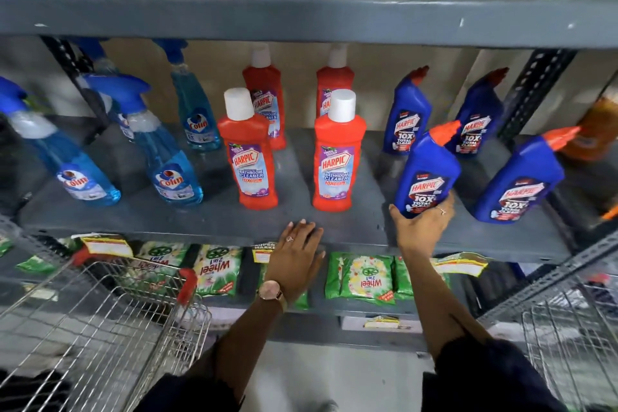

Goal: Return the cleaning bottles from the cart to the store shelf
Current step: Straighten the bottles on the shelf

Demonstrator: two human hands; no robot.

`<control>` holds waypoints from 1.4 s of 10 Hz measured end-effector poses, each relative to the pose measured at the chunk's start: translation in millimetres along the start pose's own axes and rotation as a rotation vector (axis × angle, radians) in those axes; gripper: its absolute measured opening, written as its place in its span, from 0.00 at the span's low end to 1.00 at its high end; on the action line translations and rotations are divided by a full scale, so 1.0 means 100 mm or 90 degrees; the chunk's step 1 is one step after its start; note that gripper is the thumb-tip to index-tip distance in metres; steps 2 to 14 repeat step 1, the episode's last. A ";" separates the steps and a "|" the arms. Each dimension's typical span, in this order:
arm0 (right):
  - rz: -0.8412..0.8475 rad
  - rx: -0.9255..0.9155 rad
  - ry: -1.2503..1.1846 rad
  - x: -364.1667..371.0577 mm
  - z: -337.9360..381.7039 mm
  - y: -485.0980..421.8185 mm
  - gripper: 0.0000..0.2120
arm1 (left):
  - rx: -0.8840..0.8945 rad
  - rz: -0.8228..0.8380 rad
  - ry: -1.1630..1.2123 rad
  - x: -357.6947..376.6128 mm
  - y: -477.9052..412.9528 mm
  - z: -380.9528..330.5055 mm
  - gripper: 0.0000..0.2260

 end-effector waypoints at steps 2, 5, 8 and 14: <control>0.017 0.010 -0.006 -0.02 0.05 0.02 0.52 | 0.009 0.022 0.005 0.00 -0.02 0.00 0.21; 0.017 0.010 -0.006 -0.02 0.05 0.02 0.52 | 0.009 0.022 0.005 0.00 -0.02 0.00 0.21; 0.017 0.010 -0.006 -0.02 0.05 0.02 0.52 | 0.009 0.022 0.005 0.00 -0.02 0.00 0.21; 0.017 0.010 -0.006 -0.02 0.05 0.02 0.52 | 0.009 0.022 0.005 0.00 -0.02 0.00 0.21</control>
Point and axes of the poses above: each hand's wrist, its own y-axis away from the middle knuckle, its own x-axis out of the palm, z = x × y, the point moved 9 cm from there along -y, towards the middle knuckle, and after that the axes turned 1 degree about -z, right-handed, at the moved point
